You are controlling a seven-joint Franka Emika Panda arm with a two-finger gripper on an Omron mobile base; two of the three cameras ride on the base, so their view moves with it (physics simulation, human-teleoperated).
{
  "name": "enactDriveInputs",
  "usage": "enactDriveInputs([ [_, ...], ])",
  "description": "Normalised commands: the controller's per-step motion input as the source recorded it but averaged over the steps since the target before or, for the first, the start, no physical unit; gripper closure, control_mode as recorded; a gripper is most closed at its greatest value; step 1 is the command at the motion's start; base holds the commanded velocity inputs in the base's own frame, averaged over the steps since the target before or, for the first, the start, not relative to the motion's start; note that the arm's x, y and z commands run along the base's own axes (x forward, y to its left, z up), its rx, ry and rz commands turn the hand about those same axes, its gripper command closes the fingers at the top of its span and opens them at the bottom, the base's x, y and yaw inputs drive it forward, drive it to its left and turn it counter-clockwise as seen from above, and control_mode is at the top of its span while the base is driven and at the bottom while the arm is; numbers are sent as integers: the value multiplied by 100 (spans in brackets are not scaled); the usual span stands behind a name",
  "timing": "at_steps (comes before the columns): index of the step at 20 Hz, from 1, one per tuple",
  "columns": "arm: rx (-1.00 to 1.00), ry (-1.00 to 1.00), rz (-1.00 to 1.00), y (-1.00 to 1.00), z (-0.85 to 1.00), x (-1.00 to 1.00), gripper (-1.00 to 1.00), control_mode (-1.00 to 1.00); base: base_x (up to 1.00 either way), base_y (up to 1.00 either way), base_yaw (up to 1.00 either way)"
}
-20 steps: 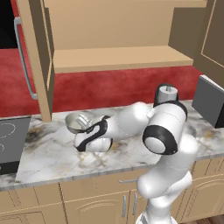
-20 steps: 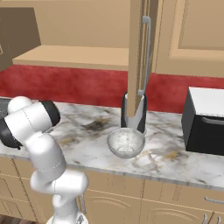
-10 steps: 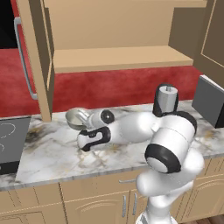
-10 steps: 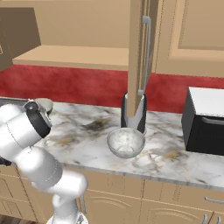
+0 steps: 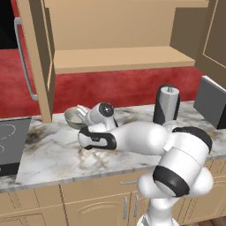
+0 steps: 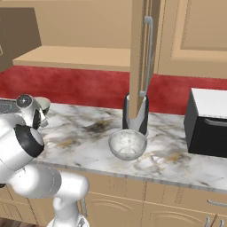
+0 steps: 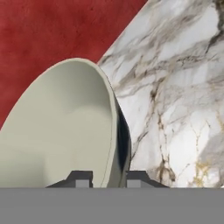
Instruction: Pick up the bowls on the counter and stack them on top of one another in the open cabinet. Place the smaller bowl on top of the larger bowl.
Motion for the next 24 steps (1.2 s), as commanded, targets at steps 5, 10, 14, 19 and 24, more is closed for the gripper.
enactDriveInputs([
  [5, 0, 6, 5, -33, 20, -17, 100, -100, 0, 0, 0],
  [10, 0, 9, 8, -34, 3, -19, 100, -100, 0, 0, 0],
  [14, 0, 15, 9, -19, 0, -12, 100, -100, 0, 0, 0],
  [19, -1, 15, 10, -11, 1, -9, 100, -100, 0, 0, 0],
  [24, 0, 9, 8, -15, 10, -17, 100, -100, 0, 0, 0],
])
